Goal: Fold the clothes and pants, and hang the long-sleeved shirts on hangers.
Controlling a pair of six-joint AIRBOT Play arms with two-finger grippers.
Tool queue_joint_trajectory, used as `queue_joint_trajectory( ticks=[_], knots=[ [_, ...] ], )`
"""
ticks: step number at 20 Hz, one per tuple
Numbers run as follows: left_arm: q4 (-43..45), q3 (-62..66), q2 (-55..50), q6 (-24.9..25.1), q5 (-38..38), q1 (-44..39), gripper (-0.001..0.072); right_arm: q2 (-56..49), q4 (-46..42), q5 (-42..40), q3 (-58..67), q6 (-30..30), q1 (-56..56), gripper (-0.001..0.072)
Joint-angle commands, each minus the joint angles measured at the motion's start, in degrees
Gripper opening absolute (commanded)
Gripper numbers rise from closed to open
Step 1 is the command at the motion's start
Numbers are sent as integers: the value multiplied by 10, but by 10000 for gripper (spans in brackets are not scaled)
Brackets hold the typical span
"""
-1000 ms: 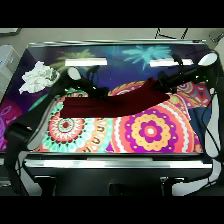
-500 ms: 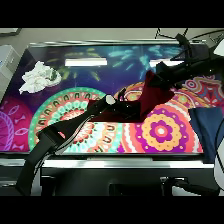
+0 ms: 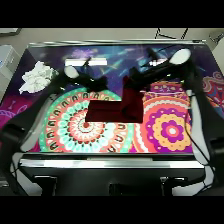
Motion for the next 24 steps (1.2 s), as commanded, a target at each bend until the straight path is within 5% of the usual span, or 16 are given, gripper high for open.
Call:
queue_joint_trajectory(
  ticks=[1,2,3,4,5,10,14,16,24],
  knots=[
    [89,0,115,41,-104,106,22,-103,98,-93,1,-5,76,42],
    [89,0,143,43,-109,122,22,-131,132,-118,1,-5,97,43],
    [89,0,165,43,-109,130,22,-160,166,-144,1,-5,118,140],
    [89,0,183,49,-109,135,22,-182,206,-158,1,-7,137,531],
    [90,0,197,59,-109,135,22,-198,245,-156,0,-38,146,696],
    [95,0,225,75,-112,135,23,-156,166,-37,1,-54,28,710],
    [96,0,228,75,-116,135,23,-90,-144,103,-3,-13,-128,701],
    [96,0,228,75,-116,134,23,-83,-221,128,-40,6,-169,689],
    [82,0,228,68,-115,133,23,-118,48,-24,-200,-167,-129,603]
  ],
)
